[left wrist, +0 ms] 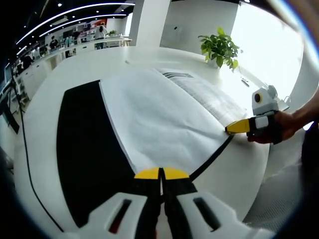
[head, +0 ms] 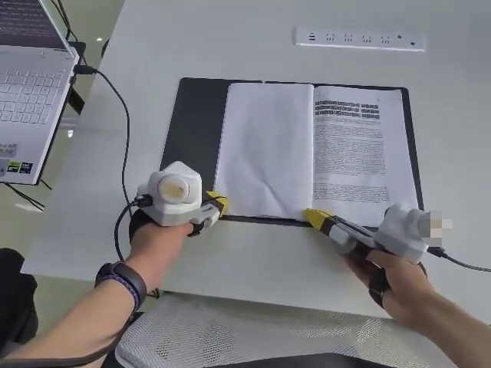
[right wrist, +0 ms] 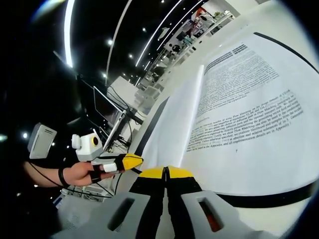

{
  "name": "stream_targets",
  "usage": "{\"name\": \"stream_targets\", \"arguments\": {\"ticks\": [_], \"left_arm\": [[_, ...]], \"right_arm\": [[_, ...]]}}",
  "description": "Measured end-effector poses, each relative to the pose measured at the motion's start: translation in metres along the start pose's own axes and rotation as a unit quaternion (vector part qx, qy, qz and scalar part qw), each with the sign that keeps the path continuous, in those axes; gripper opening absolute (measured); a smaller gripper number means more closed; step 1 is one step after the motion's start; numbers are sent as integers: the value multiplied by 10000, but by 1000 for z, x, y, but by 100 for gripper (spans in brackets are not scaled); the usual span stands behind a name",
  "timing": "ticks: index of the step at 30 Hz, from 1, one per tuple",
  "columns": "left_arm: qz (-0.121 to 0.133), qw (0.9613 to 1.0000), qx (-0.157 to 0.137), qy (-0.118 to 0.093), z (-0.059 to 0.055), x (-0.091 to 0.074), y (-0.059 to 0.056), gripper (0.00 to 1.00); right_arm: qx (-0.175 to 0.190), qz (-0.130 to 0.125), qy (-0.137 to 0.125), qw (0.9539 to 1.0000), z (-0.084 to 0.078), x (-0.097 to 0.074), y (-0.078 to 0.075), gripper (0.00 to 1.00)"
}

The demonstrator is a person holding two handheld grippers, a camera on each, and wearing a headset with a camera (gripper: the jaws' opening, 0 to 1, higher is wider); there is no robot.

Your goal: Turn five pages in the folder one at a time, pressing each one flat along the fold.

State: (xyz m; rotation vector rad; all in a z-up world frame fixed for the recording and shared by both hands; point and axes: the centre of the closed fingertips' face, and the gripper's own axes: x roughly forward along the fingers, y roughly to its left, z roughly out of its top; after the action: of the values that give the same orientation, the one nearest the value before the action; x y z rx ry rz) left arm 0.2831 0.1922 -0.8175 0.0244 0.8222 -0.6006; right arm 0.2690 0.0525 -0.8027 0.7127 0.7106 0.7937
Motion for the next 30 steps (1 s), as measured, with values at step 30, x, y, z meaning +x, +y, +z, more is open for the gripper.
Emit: {"name": "stream_targets", "arguments": {"ticks": [30], "left_arm": [[100,9994,319,-39,24,-30,-18,25]], "right_arm": [[-1449,-478,465,9872,28,-45,12,32]]}}
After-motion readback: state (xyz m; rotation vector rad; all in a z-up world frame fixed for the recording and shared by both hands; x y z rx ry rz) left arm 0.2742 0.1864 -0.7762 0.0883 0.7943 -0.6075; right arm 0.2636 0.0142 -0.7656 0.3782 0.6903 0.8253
